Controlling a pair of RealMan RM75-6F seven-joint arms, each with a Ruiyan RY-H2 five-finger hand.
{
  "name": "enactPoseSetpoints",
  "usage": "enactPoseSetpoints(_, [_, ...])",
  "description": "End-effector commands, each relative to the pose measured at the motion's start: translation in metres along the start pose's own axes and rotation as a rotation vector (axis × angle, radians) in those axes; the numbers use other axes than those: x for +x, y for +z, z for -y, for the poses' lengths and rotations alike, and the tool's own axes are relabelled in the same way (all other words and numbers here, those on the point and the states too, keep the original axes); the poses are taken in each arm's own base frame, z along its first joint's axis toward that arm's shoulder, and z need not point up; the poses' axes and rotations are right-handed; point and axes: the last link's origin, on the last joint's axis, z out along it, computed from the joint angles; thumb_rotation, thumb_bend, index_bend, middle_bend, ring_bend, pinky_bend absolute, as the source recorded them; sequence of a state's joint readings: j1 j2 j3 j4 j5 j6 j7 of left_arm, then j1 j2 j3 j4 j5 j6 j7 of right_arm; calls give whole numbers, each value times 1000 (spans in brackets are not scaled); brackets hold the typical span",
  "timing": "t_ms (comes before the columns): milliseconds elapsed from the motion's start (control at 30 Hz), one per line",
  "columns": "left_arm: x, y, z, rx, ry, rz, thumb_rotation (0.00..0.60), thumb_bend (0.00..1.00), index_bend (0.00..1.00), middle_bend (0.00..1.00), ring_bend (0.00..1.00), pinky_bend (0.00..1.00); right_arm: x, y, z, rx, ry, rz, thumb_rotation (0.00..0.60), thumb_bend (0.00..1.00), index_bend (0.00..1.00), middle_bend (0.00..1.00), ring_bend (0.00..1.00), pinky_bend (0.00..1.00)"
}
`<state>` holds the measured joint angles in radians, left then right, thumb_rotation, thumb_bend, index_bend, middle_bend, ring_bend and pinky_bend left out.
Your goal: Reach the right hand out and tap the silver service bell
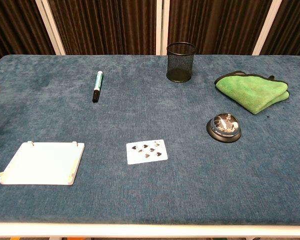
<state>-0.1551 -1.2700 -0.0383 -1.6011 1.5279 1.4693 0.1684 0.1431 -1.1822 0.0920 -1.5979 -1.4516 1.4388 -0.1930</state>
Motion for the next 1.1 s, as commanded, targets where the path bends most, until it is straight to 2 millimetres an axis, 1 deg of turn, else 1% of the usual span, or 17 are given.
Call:
enactPoseSetpoints(33, [0,0,0,0,0,0,600,27,90,11,0,162,-1,0,0,1,-1,2,600,95,0,0,0,0])
enactPoseSetpoints(333, [-1,2,0,6,-3,0,600,27,90,11,0,162,-2,1,1,11,1,-2,600,98,0,0,0,0])
enactPoseSetpoints(400, [-1,2,0,6,-4,2,600,27,90,11,0,162,-2,1,2,24,7,1,600,153,0,0,0,0])
enactPoseSetpoints(433, [-1,2,0,5,-4,2,600,27,90,11,0,162,-3,1,3,32,10,5,600,235,0,0,0,0])
enactPoseSetpoints(500, [-1,3,0,4,-3,0,600,26,90,11,0,162,-4,1,5,45,16,10,600,460,0,0,0,0])
enactPoseSetpoints(533, [-1,2,0,5,-4,1,600,26,90,11,0,162,-4,2,6,46,16,5,600,661,0,0,0,0])
enactPoseSetpoints(600, [-1,2,1,7,-5,5,600,27,90,11,0,162,-6,2,8,42,17,-5,600,906,0,3,0,0])
enactPoseSetpoints(633, [-1,1,1,8,-6,6,600,26,90,11,0,162,-7,2,9,41,14,-11,600,987,0,35,13,23])
enactPoseSetpoints(667, [-1,0,1,8,-7,6,600,26,90,11,0,162,-6,3,9,43,10,-23,600,1000,0,101,72,102])
enactPoseSetpoints(700, [-2,0,1,8,-7,4,600,26,90,11,0,162,-6,3,11,47,7,-42,600,1000,0,193,159,204])
enactPoseSetpoints(733, [-2,-1,2,8,-5,3,600,27,90,11,0,162,-7,3,11,53,7,-51,600,1000,0,418,375,434])
enactPoseSetpoints(767, [-2,-1,2,8,-5,3,600,27,90,11,0,162,-8,3,12,59,7,-53,600,1000,0,606,556,601])
enactPoseSetpoints(800, [-3,-2,3,9,-7,5,600,27,90,11,0,162,-10,3,13,67,-1,-57,600,1000,0,698,637,666])
enactPoseSetpoints(833, [-4,-2,3,10,-8,7,600,26,90,11,0,162,-12,4,14,72,-10,-61,600,1000,0,768,694,706])
enactPoseSetpoints(867, [-5,-2,3,9,-7,10,600,27,90,11,0,162,-15,4,16,77,-14,-64,600,1000,0,794,716,714])
enactPoseSetpoints(967, [-5,-2,4,8,-6,10,600,26,90,11,0,162,-27,4,24,105,-22,-37,600,1000,0,844,760,727])
enactPoseSetpoints(1100, [-6,0,4,13,-5,13,600,26,90,11,0,162,-50,3,42,174,-65,30,600,1000,0,875,786,733])
